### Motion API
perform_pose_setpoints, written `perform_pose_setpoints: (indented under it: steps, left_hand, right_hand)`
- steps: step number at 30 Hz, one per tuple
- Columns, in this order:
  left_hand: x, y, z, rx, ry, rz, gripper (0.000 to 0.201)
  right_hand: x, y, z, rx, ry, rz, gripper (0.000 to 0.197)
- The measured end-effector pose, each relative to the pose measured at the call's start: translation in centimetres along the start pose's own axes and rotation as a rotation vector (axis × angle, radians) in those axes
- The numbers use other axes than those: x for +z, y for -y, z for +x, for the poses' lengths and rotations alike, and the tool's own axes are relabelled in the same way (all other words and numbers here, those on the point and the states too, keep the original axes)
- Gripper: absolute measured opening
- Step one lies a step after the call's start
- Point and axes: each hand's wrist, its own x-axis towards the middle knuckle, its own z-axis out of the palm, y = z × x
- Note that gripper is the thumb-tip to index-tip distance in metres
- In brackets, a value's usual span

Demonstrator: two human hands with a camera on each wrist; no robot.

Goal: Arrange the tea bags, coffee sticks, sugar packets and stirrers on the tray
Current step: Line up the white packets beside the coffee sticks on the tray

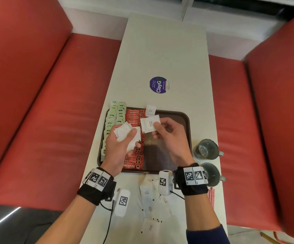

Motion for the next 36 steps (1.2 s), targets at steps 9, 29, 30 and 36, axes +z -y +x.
perform_pose_setpoints:
  steps: [9, 29, 30, 36]
  left_hand:
    - [1.0, -0.6, 0.3, 0.066, 0.028, 0.076, 0.049]
    - [-0.6, 0.8, 0.8, -0.034, 0.004, 0.036, 0.038]
    - [-0.8, 0.8, 0.8, -0.04, -0.007, 0.034, 0.038]
    - [-1.7, 1.2, 0.8, -0.072, -0.049, 0.025, 0.035]
  right_hand:
    - [0.4, -0.3, -0.1, -0.097, -0.029, -0.266, 0.011]
    - [-6.0, -2.1, 9.1, -0.076, -0.113, -0.765, 0.024]
    - [-6.2, -2.5, 10.6, -0.055, -0.118, -0.814, 0.019]
    - [-5.7, -4.8, 17.6, 0.037, -0.064, -0.977, 0.016]
